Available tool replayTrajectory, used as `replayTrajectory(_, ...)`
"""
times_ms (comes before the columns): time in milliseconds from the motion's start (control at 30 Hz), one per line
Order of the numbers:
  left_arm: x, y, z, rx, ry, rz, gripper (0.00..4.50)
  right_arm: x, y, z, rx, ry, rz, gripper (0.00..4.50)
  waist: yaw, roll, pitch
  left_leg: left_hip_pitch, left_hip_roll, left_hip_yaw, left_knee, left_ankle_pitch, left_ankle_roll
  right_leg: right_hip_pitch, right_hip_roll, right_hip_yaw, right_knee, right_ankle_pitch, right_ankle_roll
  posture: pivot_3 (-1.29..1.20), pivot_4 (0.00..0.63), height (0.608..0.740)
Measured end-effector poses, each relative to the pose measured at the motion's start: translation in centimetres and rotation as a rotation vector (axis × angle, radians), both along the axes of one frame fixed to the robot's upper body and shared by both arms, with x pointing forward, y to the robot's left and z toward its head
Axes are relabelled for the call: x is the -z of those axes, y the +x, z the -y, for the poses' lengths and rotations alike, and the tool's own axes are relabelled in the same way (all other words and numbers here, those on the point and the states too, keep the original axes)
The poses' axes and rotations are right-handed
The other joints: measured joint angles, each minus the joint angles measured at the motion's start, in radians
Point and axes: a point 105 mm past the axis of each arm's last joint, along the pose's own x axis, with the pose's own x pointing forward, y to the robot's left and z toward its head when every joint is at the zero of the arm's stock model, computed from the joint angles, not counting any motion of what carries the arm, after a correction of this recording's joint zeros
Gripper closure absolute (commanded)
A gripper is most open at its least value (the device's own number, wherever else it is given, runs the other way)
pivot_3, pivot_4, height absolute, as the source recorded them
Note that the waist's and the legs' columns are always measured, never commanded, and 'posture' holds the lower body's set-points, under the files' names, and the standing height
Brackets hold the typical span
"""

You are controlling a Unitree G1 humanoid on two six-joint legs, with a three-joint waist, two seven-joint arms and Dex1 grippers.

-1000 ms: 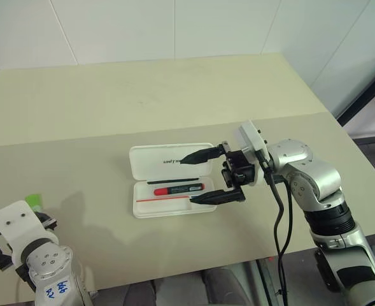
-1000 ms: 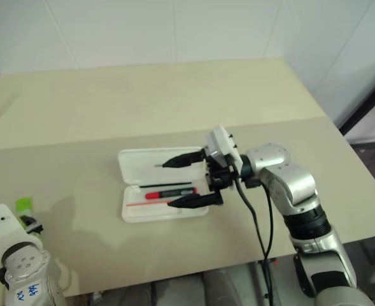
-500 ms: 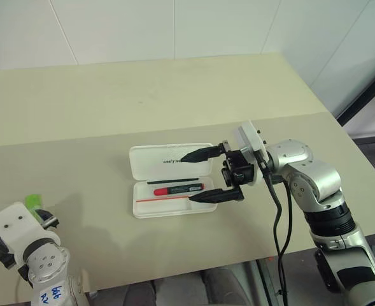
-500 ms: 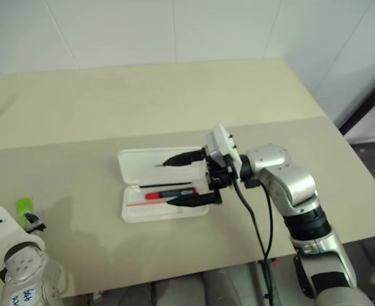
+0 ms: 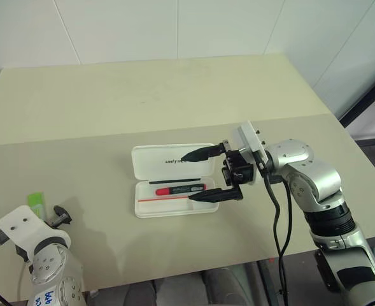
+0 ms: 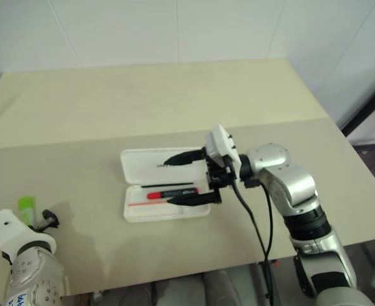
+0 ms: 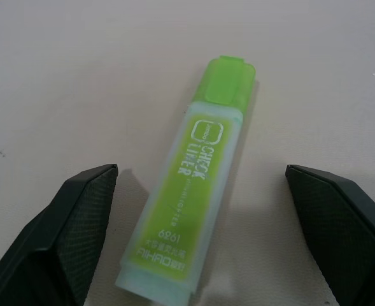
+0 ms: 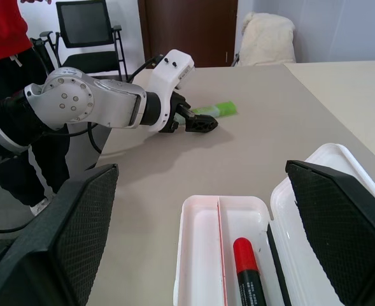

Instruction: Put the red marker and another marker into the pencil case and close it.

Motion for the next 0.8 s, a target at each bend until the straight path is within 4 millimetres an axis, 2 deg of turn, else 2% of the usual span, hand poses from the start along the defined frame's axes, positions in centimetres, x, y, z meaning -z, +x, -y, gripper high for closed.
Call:
replayTrajectory(33,0.1,0.0,0.0,0.0,-0.006,0.001,0.39,0.0,0.0,0.0,0.001,0.0,0.001,0.0,0.0,0.0,0.0,0.0,0.0,0.0,0.0,0.0,0.0,0.0,0.0,0.0,0.0,0.0,0.0,0.0,0.15,0.74)
replayTrajectory(200,0.4,0.0,0.1,0.006,-0.025,-0.008,1.78,0.0,0.2,0.0,0.013,-0.001,0.012,0.0,-0.008,0.005,-0.003,0.002,0.0,0.0,-0.001,-0.001,-0.001,0.003,0.0,0.0,-0.004,0.0,0.0,0.0,0.15,0.74)
replayTrajectory(333,0.4,0.2,0.3,0.017,-0.032,-0.008,3.22,0.0,0.3,0.0,0.023,0.001,0.017,0.0,-0.017,0.006,-0.003,0.002,0.0,0.0,-0.002,-0.001,-0.001,0.003,0.0,0.0,-0.005,0.0,0.0,0.0,0.15,0.74)
replayTrajectory(367,0.4,0.2,0.4,0.017,-0.032,-0.009,3.41,0.0,0.3,0.0,0.026,0.0,0.017,0.0,-0.02,0.006,-0.003,0.002,0.0,0.0,-0.002,-0.001,-0.001,0.003,0.0,0.0,-0.005,0.0,0.0,0.0,0.15,0.74)
replayTrajectory(633,0.1,0.6,0.2,0.027,-0.011,-0.003,3.4,0.0,0.5,0.1,0.043,-0.003,0.023,0.0,-0.028,0.008,-0.004,0.003,0.0,0.0,-0.001,-0.001,-0.001,0.004,0.0,0.0,-0.005,0.001,0.001,0.0,0.15,0.74)
replayTrajectory(733,-0.3,1.5,-0.3,0.111,0.084,-0.021,3.4,0.1,0.6,0.1,0.053,-0.005,0.026,0.0,-0.024,0.007,-0.004,0.003,0.0,-0.004,-0.001,0.0,-0.001,0.004,0.002,0.0,-0.005,0.003,-0.001,0.0,0.15,0.74)
replayTrajectory(800,-0.9,2.7,-0.4,0.245,0.172,-0.057,3.4,0.1,0.7,0.1,0.057,-0.005,0.026,0.0,-0.024,0.007,-0.004,0.002,0.0,-0.008,0.0,0.0,-0.001,0.004,0.005,0.0,-0.009,0.007,-0.003,0.0,0.15,0.74)
